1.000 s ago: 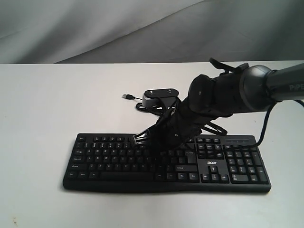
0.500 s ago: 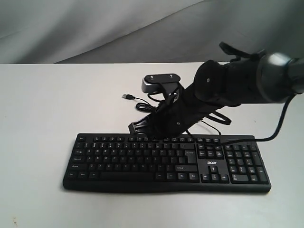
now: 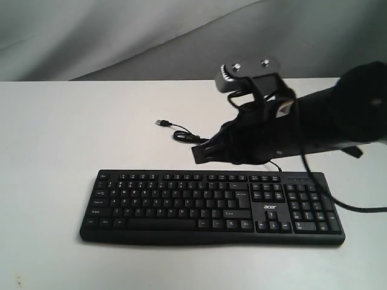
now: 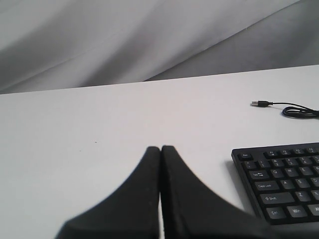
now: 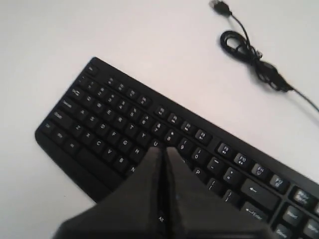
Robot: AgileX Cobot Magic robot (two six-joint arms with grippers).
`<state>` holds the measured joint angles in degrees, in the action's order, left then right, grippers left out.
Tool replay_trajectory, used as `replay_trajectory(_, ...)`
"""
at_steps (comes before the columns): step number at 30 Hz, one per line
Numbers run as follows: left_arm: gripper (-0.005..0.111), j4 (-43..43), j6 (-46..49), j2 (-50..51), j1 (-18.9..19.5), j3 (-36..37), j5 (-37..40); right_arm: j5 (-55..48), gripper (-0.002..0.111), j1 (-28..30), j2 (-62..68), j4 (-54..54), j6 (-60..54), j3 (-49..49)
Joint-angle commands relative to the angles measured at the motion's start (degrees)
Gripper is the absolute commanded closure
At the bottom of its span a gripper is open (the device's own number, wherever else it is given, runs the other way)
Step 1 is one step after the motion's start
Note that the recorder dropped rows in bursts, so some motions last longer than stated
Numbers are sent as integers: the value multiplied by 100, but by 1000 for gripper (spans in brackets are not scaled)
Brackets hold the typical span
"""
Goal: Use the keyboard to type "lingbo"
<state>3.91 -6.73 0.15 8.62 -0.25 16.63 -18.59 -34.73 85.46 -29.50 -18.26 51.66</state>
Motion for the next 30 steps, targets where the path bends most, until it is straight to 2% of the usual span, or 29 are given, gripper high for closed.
replay_trajectory(1, 106, -46, -23, -15, 11, 25, -26, 9, 108, -4, -1010, 369, -75, -111)
replay_trajectory(6, 106, -46, -23, -15, 11, 25, -26, 305, 108, -4, -1901, 400, -93, -111)
replay_trajectory(18, 106, -46, -23, -15, 11, 25, -26, 249, 108, 95, -3448, 1565, -93, -120)
replay_trajectory(22, 106, -46, -23, -15, 11, 25, -26, 278, 108, 802, -3918, 1374, 15, -511)
replay_trajectory(30, 106, -46, -23, -15, 11, 25, -26, 769, 108, 3119, -5679, 774, 123, -2686)
